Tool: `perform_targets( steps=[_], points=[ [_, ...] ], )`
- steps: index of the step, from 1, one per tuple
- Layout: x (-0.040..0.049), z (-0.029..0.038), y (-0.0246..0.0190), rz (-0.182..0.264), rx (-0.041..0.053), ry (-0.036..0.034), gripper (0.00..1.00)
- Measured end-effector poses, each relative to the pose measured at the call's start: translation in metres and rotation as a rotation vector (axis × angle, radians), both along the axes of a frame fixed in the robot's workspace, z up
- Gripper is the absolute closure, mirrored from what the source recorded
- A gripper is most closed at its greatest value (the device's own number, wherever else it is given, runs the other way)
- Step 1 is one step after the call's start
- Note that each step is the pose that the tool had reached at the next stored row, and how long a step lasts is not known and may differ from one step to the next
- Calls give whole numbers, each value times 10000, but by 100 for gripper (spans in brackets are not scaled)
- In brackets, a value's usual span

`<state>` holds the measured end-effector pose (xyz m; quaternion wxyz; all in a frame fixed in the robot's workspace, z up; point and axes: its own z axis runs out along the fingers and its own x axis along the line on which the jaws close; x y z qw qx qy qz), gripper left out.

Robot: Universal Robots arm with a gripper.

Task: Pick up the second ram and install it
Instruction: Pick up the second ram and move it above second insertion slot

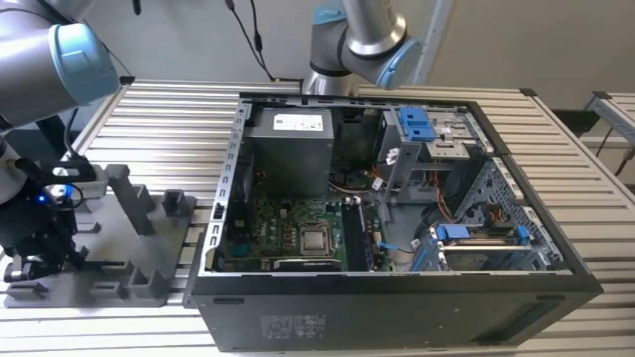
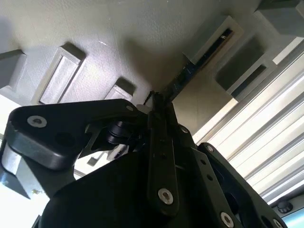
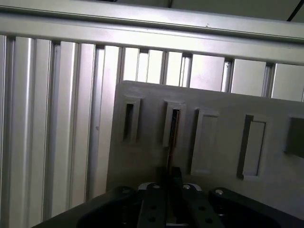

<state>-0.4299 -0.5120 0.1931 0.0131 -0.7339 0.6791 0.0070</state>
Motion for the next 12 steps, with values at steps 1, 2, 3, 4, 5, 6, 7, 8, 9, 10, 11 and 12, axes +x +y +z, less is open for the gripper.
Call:
perform_targets(
  steps=[1,2,3,4,5,6,7,8,9,10,11,12],
  points=[
    [0,-1,0,1,1,0,85],
    [0,-1,0,0,1,-1,85],
    [0,0,0,1,1,0,85],
    [0,-1,0,1,1,0,85],
    [0,-1,0,1,0,0,85],
    [0,-1,0,1,0,0,85],
    [0,-1,0,1,0,1,85],
    [0,-1,0,1,0,0,85],
    [0,-1,0,1,0,1,85],
    [0,-2,0,1,1,0,86],
    [0,-2,0,0,0,0,86],
    [0,-2,0,0,1,0,86]
  ],
)
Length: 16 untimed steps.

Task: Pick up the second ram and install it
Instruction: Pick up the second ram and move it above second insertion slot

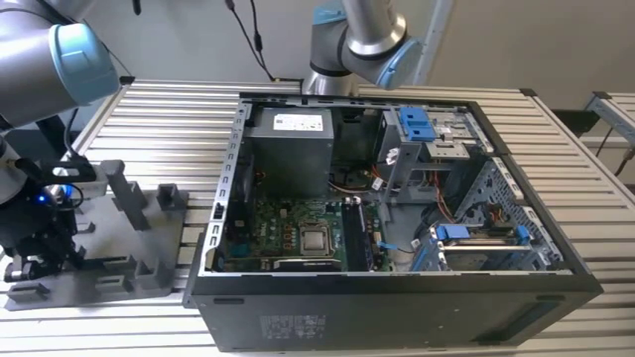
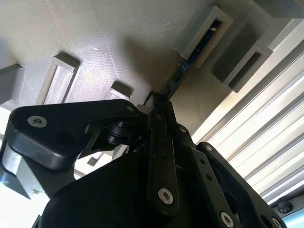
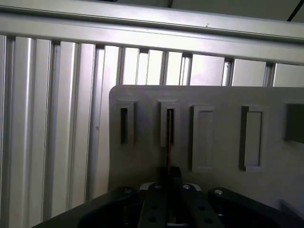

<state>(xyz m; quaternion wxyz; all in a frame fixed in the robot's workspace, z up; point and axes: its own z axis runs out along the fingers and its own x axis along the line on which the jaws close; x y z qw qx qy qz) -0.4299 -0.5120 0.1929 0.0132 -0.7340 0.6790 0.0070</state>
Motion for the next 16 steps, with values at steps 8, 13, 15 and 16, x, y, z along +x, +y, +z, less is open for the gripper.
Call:
perform_targets(
  steps=[8,13,15,16],
  points=[
    [3,54,0,0,1,9,86],
    [6,127,4,-14,1,16,86],
    [6,144,10,-38,0,17,86],
    [6,154,12,-50,-1,17,86]
  ],
)
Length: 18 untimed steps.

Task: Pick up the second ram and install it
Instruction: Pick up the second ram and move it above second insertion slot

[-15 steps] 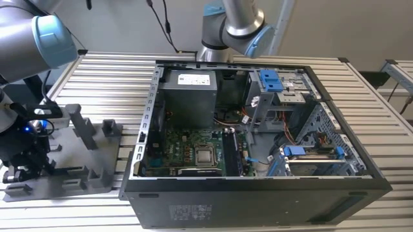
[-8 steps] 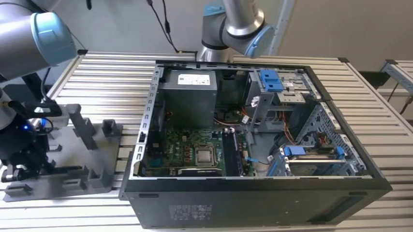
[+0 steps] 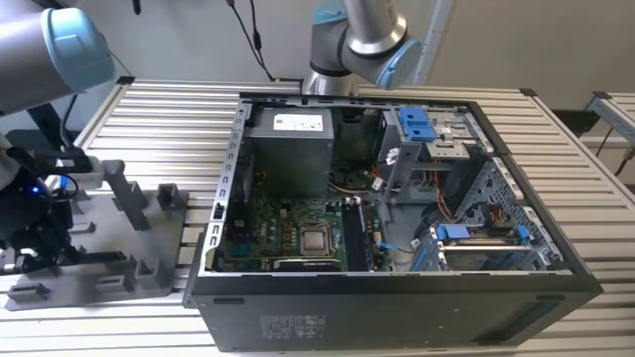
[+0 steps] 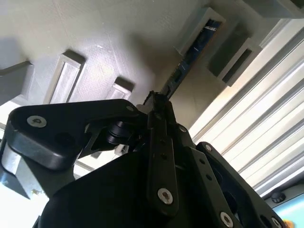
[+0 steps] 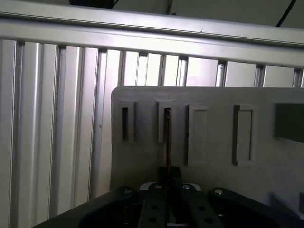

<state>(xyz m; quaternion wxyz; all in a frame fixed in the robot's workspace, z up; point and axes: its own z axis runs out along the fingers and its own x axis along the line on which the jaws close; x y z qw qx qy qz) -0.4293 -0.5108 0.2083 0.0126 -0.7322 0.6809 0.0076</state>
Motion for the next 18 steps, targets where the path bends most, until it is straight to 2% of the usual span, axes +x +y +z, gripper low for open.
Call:
perform_targets(
  steps=[5,10,18],
  points=[
    [-1,41,11,-25,0,1,86],
    [0,125,11,-48,1,0,86],
    [0,148,12,-99,1,0,86]
  ],
)
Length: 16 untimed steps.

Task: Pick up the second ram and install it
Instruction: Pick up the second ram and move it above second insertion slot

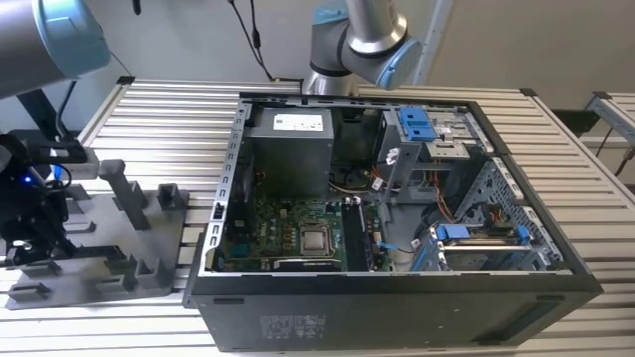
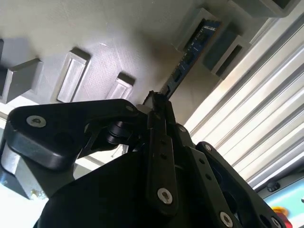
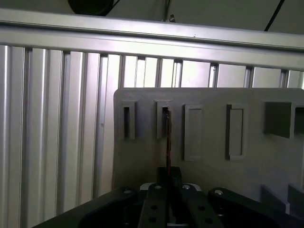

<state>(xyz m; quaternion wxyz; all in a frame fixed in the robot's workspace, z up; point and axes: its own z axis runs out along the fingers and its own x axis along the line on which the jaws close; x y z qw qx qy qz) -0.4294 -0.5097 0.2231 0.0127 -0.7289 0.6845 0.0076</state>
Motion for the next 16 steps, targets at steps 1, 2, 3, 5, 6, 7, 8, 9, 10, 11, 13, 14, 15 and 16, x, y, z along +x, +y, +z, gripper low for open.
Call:
perform_targets(
  steps=[1,2,3,5,6,7,8,9,10,11,13,14,15,16],
  points=[
    [0,3,0,0,-1,1,86],
    [0,5,0,0,-2,1,86],
    [0,6,0,0,-1,1,86],
    [0,10,0,0,-2,2,86],
    [0,17,0,-1,-6,5,86],
    [0,23,-1,-1,-7,3,86],
    [0,26,0,0,-6,0,86],
    [0,29,0,0,-7,-1,86],
    [0,34,0,0,-8,0,86],
    [0,43,0,0,-12,3,86],
    [0,52,0,-1,-13,0,86],
    [0,54,0,0,-12,-1,86],
    [0,59,0,-1,-13,0,86],
    [0,63,0,0,-15,0,86]
  ],
)
